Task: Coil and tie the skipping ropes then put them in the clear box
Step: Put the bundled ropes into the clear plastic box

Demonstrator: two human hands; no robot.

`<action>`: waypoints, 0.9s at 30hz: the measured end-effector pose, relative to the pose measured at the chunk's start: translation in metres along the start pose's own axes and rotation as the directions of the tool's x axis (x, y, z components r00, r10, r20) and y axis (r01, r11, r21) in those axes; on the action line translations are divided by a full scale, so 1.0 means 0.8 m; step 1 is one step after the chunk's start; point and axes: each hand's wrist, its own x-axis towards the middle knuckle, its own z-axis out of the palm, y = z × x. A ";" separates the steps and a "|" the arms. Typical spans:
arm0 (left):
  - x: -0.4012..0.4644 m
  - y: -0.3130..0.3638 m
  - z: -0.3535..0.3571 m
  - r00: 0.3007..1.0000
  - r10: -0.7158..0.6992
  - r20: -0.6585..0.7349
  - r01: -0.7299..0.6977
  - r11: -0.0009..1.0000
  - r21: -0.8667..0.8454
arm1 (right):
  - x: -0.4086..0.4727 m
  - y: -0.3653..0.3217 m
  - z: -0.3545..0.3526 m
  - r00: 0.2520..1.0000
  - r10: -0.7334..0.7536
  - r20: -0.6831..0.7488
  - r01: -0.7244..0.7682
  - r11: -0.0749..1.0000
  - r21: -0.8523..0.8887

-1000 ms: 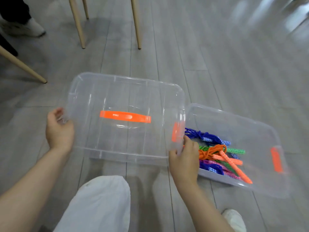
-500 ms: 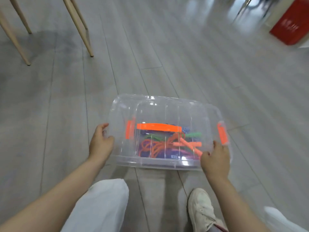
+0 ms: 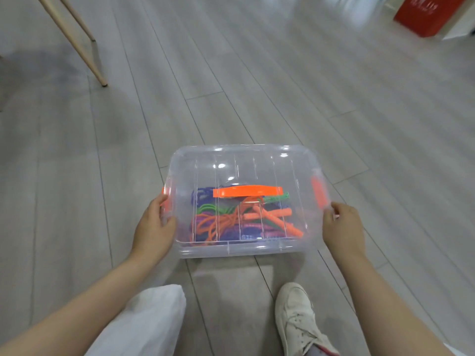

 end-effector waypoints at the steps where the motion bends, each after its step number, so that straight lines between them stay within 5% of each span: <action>1: -0.001 0.003 0.000 1.000 0.008 0.007 -0.008 1.000 0.017 | 0.005 0.001 -0.001 1.000 -0.002 0.002 0.002 1.000 0.014; 5: 0.002 0.007 -0.003 1.000 -0.003 0.019 0.003 1.000 -0.019 | 0.016 0.004 -0.006 0.999 0.026 0.045 -0.032 0.991 0.131; 9: 0.004 0.010 -0.003 0.995 -0.091 0.030 0.095 0.972 -0.213 | 0.016 0.008 -0.010 0.946 0.242 0.217 -0.314 0.853 0.417; 13: 0.019 0.004 -0.010 0.916 -0.345 0.207 0.400 0.835 -0.377 | 0.030 0.011 -0.023 0.827 0.286 0.485 -0.536 0.663 0.523; 16: 0.028 -0.006 -0.017 0.794 -0.443 0.417 0.605 0.641 -0.472 | 0.041 0.009 -0.027 0.808 0.217 0.548 -0.522 0.695 0.494; 27: 0.025 -0.002 -0.013 0.854 -0.347 0.388 0.507 0.719 -0.475 | 0.044 -0.015 -0.006 0.926 0.187 0.327 -0.320 0.849 0.420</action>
